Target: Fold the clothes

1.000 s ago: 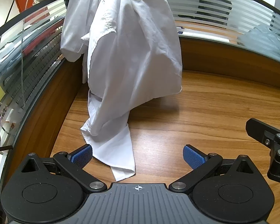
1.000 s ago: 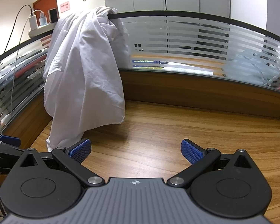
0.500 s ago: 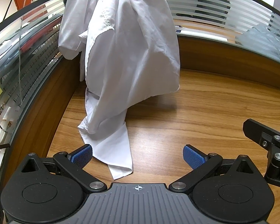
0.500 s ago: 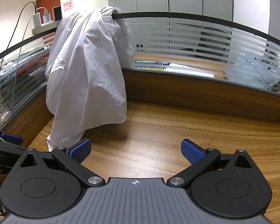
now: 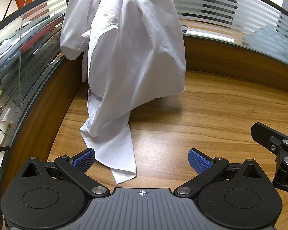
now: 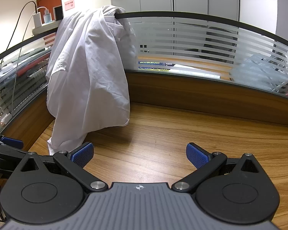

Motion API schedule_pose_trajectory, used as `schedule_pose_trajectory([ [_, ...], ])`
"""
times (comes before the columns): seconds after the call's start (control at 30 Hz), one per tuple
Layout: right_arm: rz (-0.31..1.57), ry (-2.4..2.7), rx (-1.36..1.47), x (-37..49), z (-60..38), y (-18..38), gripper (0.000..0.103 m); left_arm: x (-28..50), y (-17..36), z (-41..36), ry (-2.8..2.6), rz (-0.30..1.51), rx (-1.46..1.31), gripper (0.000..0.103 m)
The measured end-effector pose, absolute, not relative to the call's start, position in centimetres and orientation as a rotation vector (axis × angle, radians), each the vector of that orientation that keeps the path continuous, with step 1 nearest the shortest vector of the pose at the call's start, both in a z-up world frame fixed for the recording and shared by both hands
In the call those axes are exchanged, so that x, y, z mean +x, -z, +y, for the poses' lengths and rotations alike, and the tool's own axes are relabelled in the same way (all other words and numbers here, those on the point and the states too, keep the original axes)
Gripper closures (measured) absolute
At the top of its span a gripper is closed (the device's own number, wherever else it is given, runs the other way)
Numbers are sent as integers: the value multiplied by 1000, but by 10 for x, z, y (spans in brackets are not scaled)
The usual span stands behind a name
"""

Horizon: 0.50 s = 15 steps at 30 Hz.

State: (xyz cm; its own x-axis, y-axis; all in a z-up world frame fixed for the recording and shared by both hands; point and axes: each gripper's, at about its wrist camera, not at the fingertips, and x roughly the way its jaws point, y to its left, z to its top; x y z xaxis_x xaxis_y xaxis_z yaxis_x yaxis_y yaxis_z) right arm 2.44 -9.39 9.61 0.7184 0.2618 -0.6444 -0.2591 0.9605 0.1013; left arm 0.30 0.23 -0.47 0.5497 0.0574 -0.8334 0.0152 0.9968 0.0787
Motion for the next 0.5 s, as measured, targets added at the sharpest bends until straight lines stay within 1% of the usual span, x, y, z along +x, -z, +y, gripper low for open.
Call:
schedule_pose_trajectory([
  [0.5, 714, -285, -1, 25, -95, -95, 0, 5, 5, 2, -25, 995, 81, 0],
])
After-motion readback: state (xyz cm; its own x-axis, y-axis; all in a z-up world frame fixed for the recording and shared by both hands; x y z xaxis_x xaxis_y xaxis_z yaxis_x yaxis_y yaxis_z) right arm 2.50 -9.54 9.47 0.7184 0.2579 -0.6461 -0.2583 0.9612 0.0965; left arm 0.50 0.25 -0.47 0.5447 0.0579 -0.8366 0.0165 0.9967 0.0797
